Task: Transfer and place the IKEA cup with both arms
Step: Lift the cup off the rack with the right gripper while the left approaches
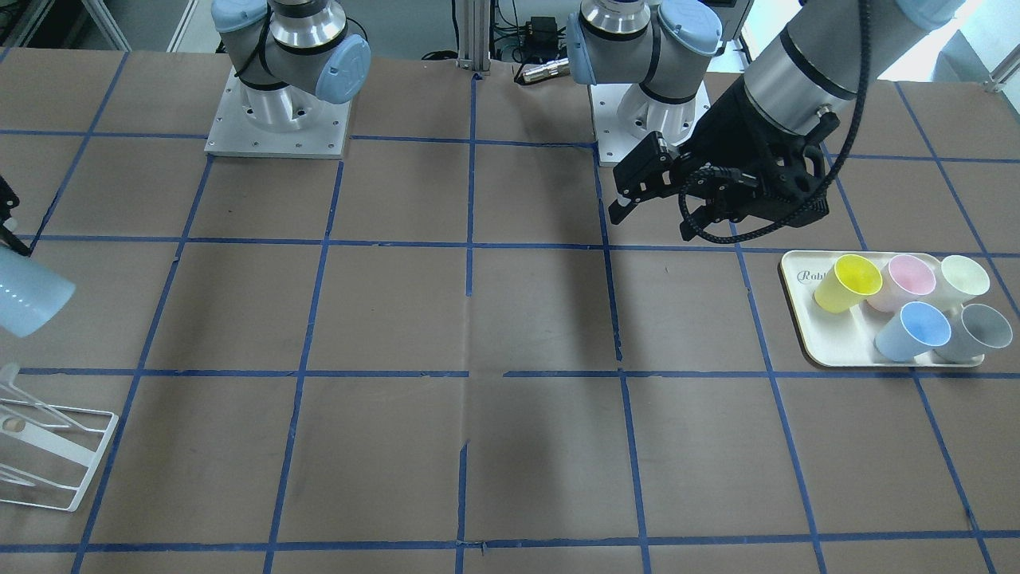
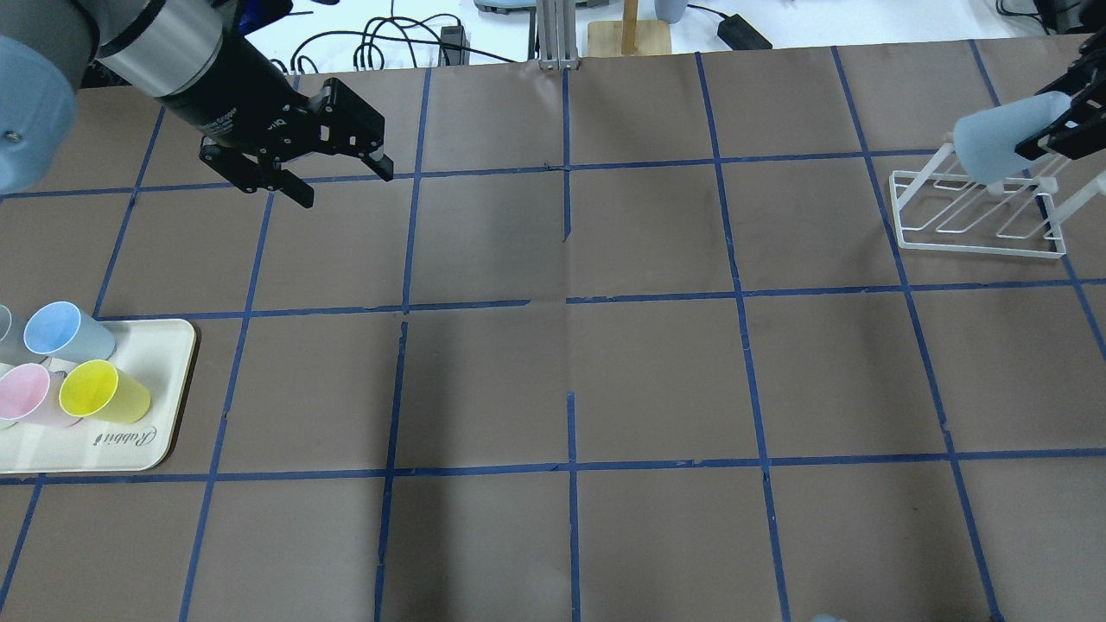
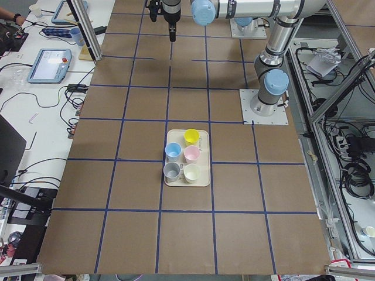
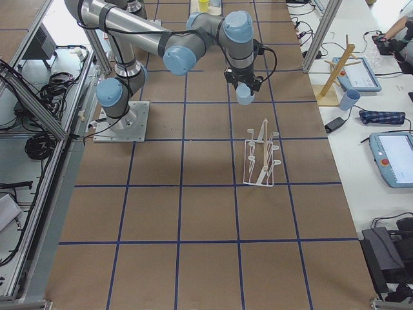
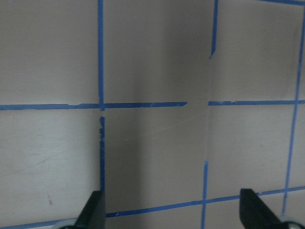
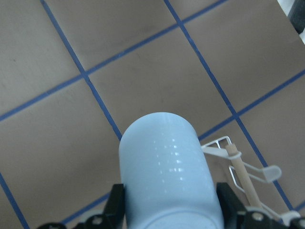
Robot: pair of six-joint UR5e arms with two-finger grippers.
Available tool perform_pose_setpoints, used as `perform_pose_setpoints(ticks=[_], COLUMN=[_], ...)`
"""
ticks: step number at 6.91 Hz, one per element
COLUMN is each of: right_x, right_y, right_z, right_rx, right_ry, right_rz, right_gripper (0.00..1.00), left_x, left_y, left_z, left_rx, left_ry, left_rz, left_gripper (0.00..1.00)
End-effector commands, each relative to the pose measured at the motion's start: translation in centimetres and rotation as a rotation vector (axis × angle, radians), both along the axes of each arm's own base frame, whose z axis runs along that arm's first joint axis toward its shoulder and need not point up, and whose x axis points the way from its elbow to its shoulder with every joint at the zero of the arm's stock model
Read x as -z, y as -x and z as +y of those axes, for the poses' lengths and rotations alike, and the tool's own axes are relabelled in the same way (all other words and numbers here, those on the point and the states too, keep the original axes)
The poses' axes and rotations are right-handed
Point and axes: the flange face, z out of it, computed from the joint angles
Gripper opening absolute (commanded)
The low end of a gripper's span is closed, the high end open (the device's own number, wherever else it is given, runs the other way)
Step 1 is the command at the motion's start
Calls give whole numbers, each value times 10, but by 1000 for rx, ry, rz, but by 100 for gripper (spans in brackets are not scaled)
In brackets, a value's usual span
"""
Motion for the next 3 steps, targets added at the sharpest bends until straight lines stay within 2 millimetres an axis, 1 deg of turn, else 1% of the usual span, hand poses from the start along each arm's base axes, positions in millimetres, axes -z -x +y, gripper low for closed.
perform_pose_setpoints(ticks=[1, 2, 3], right_x=[-15, -20, -24], right_y=[-52, -81, -114], right_z=[8, 5, 5], right_rx=[-70, -113, -158], right_ry=[42, 64, 75], right_rz=[-302, -370, -455], right_gripper=[15, 13, 13], left_x=[1, 4, 9], left_y=[-5, -2, -7], left_z=[-4, -4, -4], left_rx=[-61, -79, -125], left_ry=[-9, -20, -59], left_rz=[258, 333, 469], left_gripper=[100, 100, 100])
